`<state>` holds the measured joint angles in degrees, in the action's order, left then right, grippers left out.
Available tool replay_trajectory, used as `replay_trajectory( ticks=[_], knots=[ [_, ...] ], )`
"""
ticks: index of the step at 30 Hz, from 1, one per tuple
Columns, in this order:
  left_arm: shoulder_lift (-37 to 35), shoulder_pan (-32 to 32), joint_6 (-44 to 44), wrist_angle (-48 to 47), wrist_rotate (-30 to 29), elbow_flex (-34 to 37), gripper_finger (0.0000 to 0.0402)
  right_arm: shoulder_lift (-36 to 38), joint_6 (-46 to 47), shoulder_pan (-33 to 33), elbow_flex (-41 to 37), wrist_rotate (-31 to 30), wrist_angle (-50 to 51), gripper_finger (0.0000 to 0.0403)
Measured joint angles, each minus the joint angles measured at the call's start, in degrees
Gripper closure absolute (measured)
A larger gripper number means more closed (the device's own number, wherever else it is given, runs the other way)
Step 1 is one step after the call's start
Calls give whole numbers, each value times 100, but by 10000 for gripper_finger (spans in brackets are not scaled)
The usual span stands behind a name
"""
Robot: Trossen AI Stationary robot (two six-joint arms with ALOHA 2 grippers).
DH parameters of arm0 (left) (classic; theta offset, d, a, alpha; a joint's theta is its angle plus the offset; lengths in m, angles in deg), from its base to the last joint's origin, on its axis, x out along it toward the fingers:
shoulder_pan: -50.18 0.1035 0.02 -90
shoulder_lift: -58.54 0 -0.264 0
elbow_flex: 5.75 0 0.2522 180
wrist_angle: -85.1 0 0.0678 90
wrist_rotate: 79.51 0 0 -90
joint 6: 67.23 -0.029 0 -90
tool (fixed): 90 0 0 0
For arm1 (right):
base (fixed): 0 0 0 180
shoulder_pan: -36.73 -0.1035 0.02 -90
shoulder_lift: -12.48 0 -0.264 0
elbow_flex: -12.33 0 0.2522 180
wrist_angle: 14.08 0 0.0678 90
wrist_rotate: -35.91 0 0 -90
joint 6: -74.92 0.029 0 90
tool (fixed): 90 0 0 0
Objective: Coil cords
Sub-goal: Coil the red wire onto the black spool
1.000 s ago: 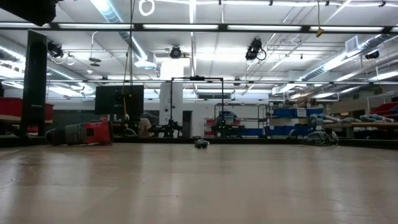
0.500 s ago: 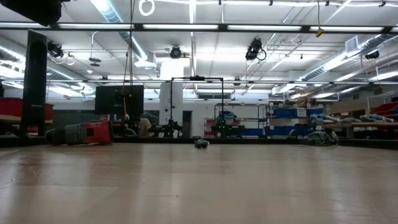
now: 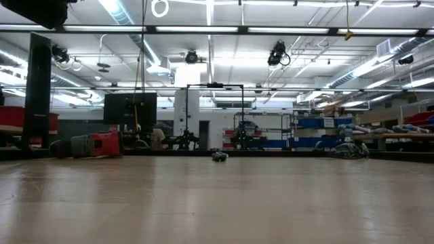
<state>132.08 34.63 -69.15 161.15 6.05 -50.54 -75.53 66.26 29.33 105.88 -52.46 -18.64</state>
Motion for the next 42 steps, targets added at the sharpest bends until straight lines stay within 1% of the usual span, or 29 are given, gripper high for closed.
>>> replay_trajectory(
  ticks=[5,11,42],
  knots=[
    [2,0,-4,-25,4,0,401,0,7,2,0,-2,1,361],
    [1,0,-21,-67,8,0,401,0,7,4,0,-4,1,398],
    [-5,13,-99,-471,-40,7,399,7,-76,1,0,-74,35,403]
  ],
)
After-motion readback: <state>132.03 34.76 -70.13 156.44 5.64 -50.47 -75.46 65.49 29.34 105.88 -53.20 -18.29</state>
